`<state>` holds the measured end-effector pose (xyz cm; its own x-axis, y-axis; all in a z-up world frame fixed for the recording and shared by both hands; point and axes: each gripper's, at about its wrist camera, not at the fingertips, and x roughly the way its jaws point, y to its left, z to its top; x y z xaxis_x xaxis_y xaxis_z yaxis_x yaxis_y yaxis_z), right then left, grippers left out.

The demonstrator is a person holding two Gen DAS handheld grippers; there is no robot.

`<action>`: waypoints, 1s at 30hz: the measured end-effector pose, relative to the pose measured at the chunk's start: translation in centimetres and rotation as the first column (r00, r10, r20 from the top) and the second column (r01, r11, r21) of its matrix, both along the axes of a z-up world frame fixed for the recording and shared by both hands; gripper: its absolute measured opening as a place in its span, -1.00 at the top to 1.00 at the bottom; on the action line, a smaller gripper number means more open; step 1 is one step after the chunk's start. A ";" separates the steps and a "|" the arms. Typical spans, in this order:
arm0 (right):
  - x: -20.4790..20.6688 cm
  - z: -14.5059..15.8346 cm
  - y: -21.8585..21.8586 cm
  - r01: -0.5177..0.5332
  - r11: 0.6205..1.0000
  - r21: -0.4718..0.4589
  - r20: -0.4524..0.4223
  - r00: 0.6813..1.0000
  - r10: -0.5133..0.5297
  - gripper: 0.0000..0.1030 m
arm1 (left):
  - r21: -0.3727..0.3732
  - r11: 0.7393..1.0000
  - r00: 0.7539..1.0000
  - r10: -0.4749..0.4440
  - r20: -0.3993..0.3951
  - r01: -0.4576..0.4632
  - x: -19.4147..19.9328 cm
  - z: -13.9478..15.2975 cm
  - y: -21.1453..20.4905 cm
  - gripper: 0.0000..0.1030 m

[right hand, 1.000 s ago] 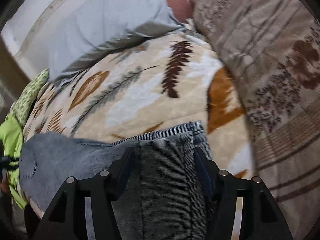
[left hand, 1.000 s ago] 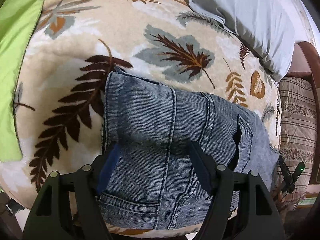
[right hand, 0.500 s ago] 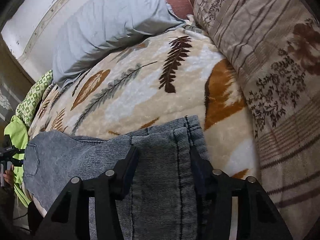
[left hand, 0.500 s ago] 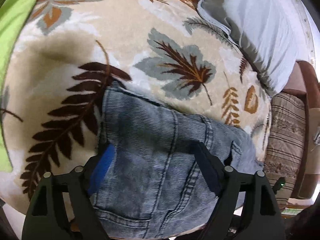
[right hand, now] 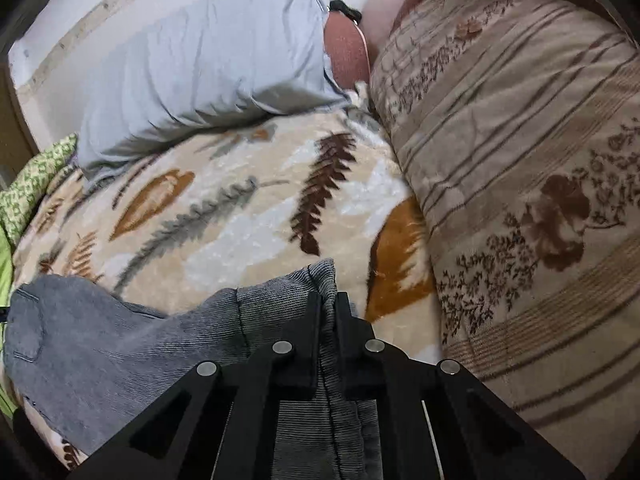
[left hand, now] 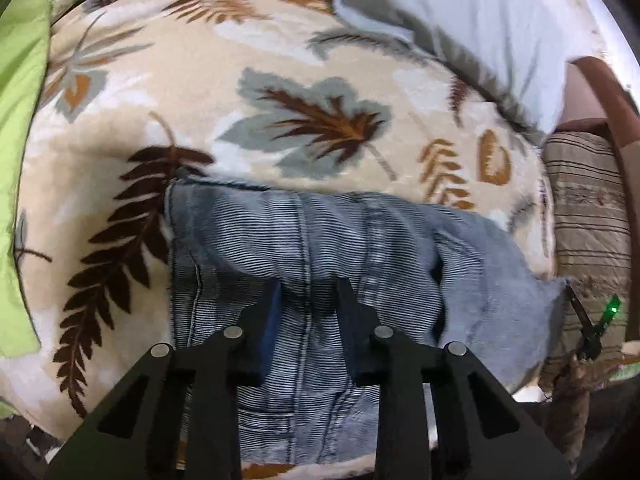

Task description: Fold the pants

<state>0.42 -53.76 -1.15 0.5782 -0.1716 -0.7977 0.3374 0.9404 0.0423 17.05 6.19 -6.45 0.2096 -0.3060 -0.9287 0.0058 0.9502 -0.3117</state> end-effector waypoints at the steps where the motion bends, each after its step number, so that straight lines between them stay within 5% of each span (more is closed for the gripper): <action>1: 0.0 -0.6 -0.2 0.007 1.000 0.006 -0.016 1.000 -0.007 0.89 | 0.024 1.000 1.000 0.001 -0.001 -0.001 0.0 -0.4 0.0 0.51; 7: -0.3 -3.8 -0.9 0.085 0.996 0.008 -0.070 0.994 -0.084 0.77 | 0.196 0.980 0.999 -0.035 0.019 0.030 -0.1 -1.2 -2.2 0.46; 12: -2.6 -1.3 -1.2 0.115 0.990 0.077 -0.024 0.993 -0.114 0.52 | 0.211 0.977 0.997 -0.054 0.062 0.040 -1.8 1.4 -2.1 0.42; 16: -8.7 1.8 -0.7 0.140 0.975 0.171 0.091 0.983 -0.157 -0.11 | 0.244 0.958 0.968 -0.195 0.156 0.154 -4.6 5.5 -4.5 -0.29; 23: -17.9 -0.3 1.3 0.191 0.919 0.344 0.151 0.955 -0.255 -0.24 | 0.311 0.854 0.830 -0.497 0.251 0.417 -6.7 11.0 -15.2 -0.60; 30: -18.5 -4.2 2.1 0.175 0.859 0.482 0.188 0.937 -0.296 -0.24 | 0.295 0.702 0.700 -0.702 0.132 0.649 -4.7 9.8 -31.7 -0.60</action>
<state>-18.05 -51.62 -5.35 0.7538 0.0150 -0.6569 0.4677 0.6900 0.5524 12.37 -25.52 3.38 0.2264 -0.2496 -0.9415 0.7138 0.7002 -0.0140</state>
